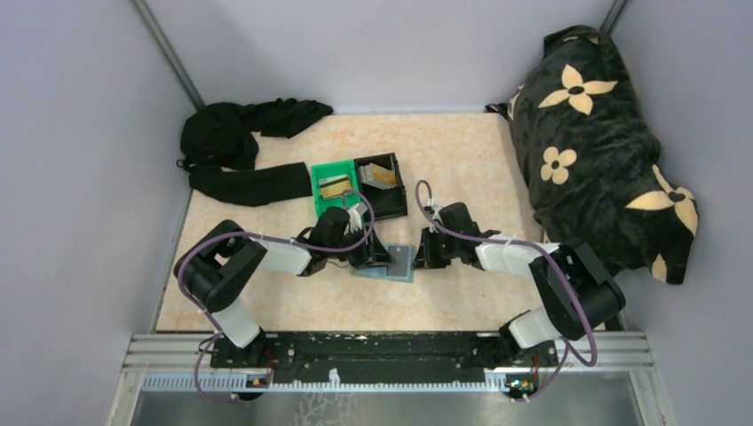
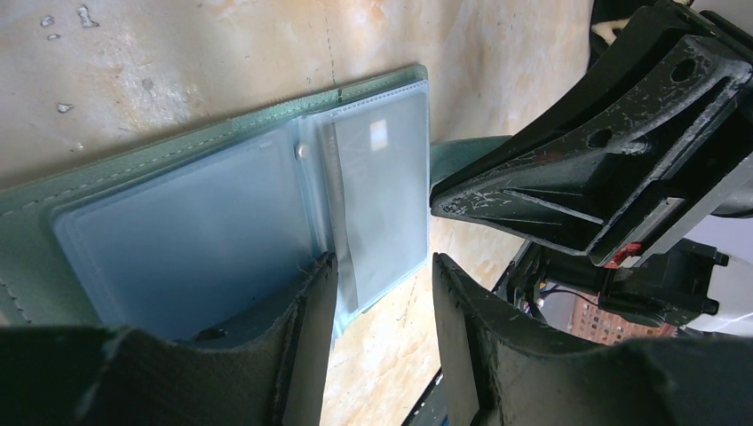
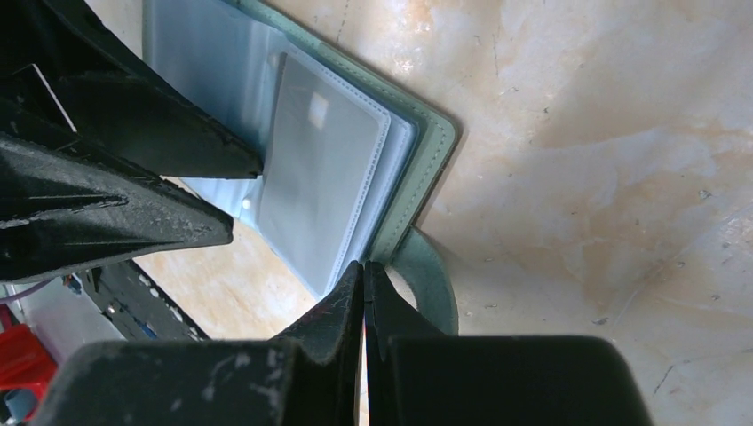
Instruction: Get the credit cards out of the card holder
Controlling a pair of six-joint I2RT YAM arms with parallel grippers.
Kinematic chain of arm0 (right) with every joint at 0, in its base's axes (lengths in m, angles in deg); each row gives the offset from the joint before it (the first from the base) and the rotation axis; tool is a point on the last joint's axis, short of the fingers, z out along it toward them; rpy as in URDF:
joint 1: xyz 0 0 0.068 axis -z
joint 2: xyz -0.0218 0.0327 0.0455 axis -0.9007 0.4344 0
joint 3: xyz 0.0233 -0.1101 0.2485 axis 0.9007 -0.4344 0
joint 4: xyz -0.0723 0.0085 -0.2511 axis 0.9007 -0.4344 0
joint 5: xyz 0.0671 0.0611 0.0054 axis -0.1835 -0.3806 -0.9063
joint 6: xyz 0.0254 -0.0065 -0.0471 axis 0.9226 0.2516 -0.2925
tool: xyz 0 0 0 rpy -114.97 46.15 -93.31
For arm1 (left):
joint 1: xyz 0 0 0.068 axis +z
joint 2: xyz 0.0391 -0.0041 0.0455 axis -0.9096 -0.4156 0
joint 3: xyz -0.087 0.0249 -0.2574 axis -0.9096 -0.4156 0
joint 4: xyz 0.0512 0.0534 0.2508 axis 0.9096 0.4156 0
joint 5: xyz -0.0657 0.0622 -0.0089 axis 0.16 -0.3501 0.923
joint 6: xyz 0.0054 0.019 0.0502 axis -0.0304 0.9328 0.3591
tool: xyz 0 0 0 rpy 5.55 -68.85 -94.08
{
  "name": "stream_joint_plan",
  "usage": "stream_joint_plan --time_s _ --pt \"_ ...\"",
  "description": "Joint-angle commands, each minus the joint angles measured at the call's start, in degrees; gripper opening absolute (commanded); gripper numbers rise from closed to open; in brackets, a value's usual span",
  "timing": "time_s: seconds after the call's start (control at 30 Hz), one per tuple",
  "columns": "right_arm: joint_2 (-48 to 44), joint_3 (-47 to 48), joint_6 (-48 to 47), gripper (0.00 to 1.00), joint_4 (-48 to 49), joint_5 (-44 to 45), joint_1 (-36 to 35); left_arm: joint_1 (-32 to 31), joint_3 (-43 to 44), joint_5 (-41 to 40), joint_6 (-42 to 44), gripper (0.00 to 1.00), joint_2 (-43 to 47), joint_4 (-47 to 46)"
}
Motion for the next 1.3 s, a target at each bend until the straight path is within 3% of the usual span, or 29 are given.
stream_joint_plan --time_s 0.0,0.97,1.27 --pt "-2.72 1.65 -0.21 0.0 1.43 -0.81 -0.78 0.12 -0.45 -0.21 0.98 0.51 -1.1 2.32" --pt "2.47 3.17 1.9 0.0 6.24 -3.38 -4.25 0.26 -1.12 -0.12 1.12 0.52 -0.75 2.42" --pt "1.4 2.62 6.74 0.0 16.2 -10.61 -4.26 0.26 -1.3 0.46 0.98 0.52 -1.05 1.73"
